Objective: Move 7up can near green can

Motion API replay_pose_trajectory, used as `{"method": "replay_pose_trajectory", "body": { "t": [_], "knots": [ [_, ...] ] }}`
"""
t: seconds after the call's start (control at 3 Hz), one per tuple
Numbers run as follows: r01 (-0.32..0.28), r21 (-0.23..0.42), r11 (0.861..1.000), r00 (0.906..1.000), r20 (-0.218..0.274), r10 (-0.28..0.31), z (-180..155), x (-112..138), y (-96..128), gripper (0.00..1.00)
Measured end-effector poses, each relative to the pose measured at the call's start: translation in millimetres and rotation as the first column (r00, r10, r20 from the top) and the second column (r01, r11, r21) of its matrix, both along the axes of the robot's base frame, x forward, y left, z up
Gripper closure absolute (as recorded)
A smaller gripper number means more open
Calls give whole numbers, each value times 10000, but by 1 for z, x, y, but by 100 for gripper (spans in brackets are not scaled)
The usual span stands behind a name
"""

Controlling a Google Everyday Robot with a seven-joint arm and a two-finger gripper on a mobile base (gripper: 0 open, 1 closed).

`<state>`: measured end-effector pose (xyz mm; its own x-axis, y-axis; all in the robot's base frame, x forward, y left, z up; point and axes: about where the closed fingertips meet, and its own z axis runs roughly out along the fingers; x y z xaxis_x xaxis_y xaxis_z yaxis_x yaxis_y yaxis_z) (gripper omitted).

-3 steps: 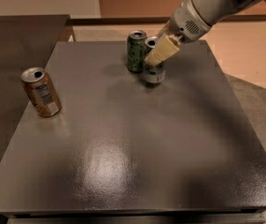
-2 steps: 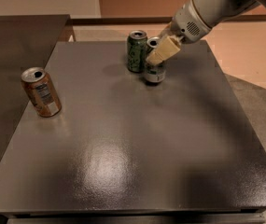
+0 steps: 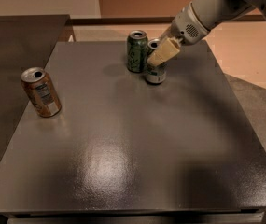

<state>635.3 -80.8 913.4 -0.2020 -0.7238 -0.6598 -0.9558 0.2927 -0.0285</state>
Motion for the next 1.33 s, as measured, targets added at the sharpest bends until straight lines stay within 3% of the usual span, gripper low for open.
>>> {"method": "replay_pose_trajectory", "body": {
  "t": [0.67,1.0,1.33],
  "knots": [
    [-41,-31,10000,10000,83,41,-9,3,0,12],
    [-70,-27,10000,10000,54,70,-11,3,2,0],
    [-71,-27,10000,10000,53,71,-11,3,2,0]
  ]
}}
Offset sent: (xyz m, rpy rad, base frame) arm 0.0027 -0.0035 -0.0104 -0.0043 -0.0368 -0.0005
